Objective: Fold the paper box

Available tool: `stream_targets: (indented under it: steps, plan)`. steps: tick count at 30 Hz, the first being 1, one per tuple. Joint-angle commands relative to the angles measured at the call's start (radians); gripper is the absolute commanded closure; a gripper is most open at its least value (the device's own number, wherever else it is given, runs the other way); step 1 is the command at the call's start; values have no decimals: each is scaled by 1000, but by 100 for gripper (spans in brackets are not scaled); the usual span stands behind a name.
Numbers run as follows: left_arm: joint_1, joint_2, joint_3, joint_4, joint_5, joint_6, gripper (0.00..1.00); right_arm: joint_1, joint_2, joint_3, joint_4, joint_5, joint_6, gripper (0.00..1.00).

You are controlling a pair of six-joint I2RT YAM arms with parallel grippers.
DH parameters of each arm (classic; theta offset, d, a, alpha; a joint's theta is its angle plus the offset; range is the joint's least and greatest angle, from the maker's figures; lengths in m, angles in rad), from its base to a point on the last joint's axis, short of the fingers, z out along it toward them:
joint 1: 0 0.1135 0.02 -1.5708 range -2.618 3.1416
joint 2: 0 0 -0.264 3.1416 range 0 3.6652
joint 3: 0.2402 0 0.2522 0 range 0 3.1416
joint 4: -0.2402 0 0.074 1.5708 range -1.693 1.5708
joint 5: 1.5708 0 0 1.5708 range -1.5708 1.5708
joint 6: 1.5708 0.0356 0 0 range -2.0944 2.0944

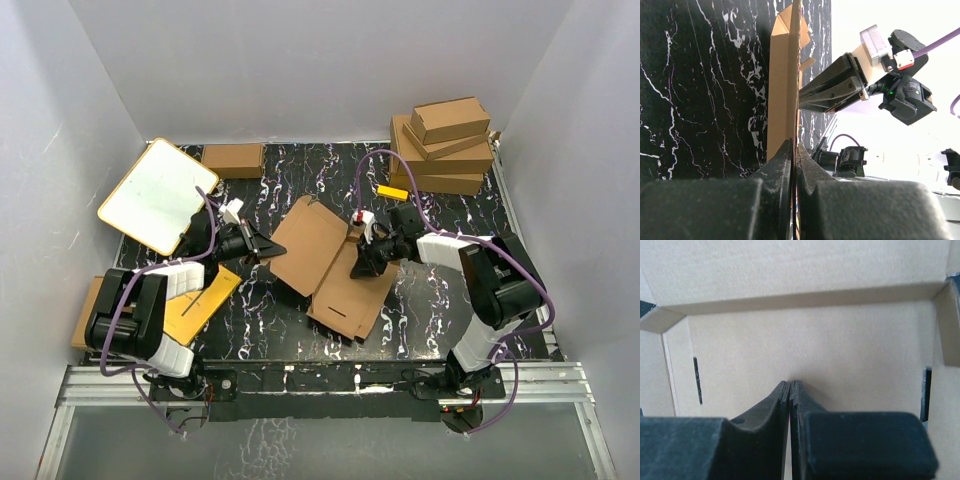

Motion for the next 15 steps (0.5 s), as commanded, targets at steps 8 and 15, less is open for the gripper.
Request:
stream_targets:
  steps: [8, 15]
  plan:
    - [-48, 79, 34, -49, 35, 50, 100, 11, 17, 48, -5, 32, -24, 91]
    - [-47, 42, 81, -160, 14, 157, 100, -2, 6, 132, -175, -99, -148, 86]
